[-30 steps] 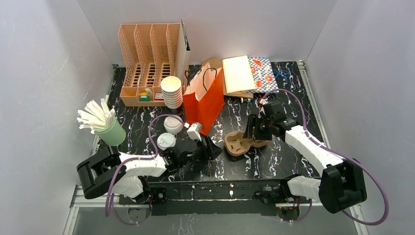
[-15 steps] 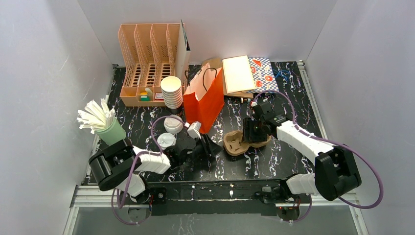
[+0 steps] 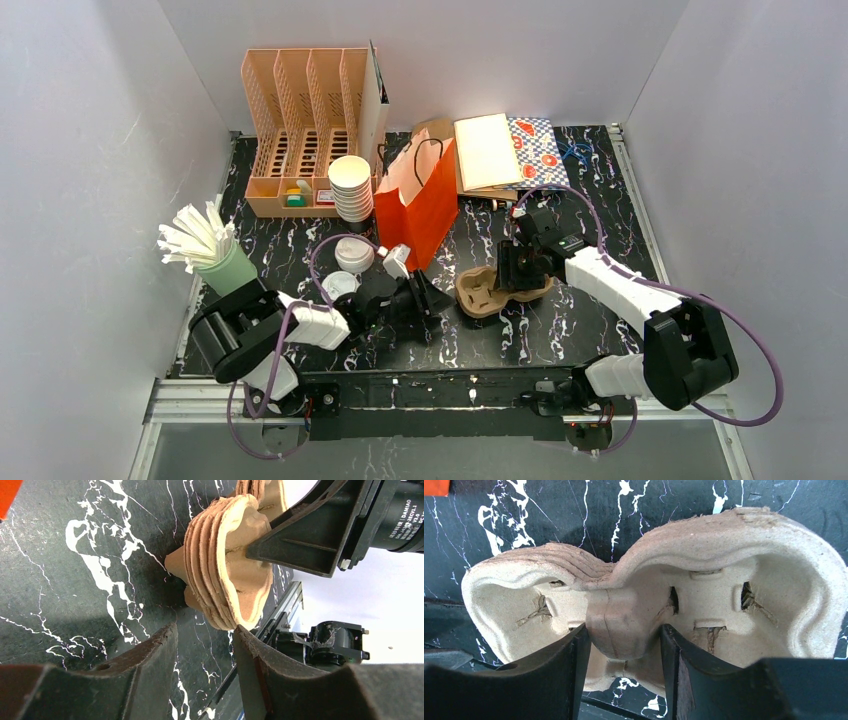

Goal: Pack the takeout coffee

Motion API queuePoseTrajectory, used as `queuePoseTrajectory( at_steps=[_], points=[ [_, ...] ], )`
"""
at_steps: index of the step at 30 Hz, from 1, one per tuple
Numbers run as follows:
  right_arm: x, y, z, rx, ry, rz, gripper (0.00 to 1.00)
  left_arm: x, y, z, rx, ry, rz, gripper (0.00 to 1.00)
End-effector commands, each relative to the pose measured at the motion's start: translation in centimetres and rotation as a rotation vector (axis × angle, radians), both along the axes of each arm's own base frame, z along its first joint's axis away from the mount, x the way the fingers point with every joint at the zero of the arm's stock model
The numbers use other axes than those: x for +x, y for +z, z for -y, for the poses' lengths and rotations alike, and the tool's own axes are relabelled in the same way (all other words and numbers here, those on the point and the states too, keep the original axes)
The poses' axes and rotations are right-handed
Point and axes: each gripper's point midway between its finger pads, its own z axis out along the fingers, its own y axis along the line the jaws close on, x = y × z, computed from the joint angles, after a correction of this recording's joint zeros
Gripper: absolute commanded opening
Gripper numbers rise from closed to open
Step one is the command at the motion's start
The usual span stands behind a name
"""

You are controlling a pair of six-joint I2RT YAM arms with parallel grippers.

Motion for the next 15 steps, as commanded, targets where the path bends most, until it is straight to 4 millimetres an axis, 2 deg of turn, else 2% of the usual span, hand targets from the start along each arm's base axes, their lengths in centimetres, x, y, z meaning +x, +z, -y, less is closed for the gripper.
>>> queuePoseTrajectory(
  at_steps=[1, 15],
  points=[
    [1.1, 1.8, -1.2, 0.056, 0.005, 0.053, 0.58, 0.7, 0.8, 0.7, -0.017, -0.015, 0.028, 0.44],
    [0.8, 1.5, -1.3, 0.059, 0.017, 0.035, 0.57, 1.4, -0.5, 1.4, 0.022, -0.036, 0.037, 0.45]
  ],
)
